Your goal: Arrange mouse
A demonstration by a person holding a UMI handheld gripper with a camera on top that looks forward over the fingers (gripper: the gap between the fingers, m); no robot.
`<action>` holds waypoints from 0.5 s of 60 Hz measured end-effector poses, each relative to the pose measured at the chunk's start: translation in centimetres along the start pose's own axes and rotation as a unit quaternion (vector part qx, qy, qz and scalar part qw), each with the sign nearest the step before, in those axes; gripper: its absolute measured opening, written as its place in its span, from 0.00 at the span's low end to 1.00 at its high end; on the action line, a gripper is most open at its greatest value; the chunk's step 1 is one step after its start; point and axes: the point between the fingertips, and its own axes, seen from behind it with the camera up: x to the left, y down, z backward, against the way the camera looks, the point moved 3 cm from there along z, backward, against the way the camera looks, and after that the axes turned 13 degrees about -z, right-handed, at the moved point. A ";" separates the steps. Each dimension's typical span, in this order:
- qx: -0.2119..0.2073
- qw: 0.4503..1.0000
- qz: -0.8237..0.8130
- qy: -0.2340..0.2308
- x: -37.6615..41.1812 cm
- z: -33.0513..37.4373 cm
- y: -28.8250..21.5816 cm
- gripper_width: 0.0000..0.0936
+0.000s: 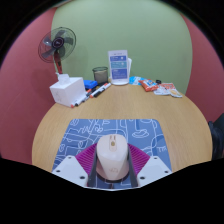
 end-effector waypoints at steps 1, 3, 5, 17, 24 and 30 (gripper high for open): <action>0.003 1.000 0.000 0.002 0.0 -0.1 0.3 0.52; 0.010 1.000 -0.001 0.004 0.0 -0.3 0.8 0.53; 0.003 1.000 0.001 0.006 0.0 -0.3 0.6 0.55; -0.007 1.000 0.013 0.027 0.2 3.2 -0.7 0.88; -0.032 0.998 0.032 0.043 0.8 7.7 -2.2 0.91; -0.043 0.998 0.032 0.045 1.7 12.1 -2.7 0.90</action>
